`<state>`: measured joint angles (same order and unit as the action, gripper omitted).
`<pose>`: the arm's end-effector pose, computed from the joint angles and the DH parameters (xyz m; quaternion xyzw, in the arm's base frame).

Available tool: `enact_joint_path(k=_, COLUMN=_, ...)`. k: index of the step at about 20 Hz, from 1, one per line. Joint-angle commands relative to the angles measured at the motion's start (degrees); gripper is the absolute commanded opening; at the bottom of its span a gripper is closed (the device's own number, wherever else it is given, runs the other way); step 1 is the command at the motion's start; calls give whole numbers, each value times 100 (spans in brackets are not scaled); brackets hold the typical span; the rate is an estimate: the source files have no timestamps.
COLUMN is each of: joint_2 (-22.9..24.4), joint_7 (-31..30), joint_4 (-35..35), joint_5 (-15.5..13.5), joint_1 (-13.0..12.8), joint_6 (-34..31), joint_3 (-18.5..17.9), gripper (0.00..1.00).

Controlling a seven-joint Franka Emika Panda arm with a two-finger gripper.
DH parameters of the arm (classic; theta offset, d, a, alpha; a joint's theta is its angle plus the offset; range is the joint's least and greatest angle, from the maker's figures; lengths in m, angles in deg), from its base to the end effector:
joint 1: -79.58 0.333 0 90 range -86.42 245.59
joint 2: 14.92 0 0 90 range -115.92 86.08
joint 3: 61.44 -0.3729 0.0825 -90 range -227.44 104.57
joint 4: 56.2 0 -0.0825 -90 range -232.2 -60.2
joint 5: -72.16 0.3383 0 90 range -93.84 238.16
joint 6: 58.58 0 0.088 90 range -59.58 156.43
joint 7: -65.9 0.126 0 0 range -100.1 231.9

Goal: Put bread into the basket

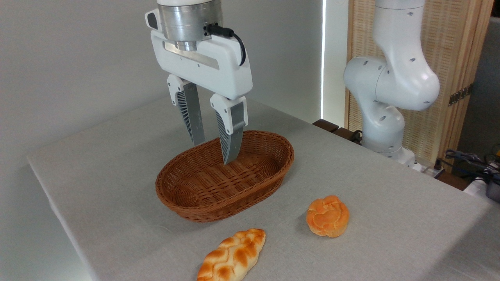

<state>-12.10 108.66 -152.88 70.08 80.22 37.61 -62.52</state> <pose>0.5001 0.0111 0.6468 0.9368 -0.3489 0.0258 0.0095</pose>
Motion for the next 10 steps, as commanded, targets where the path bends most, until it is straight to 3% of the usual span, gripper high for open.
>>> enact_joint_path(k=1, joint_2=-89, joint_7=109, joint_4=-666, joint_5=58, joint_1=-38, joint_6=882, joint_3=-129, gripper=100)
enact_joint_path(k=5, joint_2=-151, joint_7=92, joint_4=-1116, joint_5=85, joint_1=-38, joint_6=1692, joint_3=-638, gripper=100)
enact_joint_path(k=10, joint_2=-589, joint_7=-145, joint_4=-1310, joint_5=-56, joint_1=-38, joint_6=1860, joint_3=-700, gripper=100)
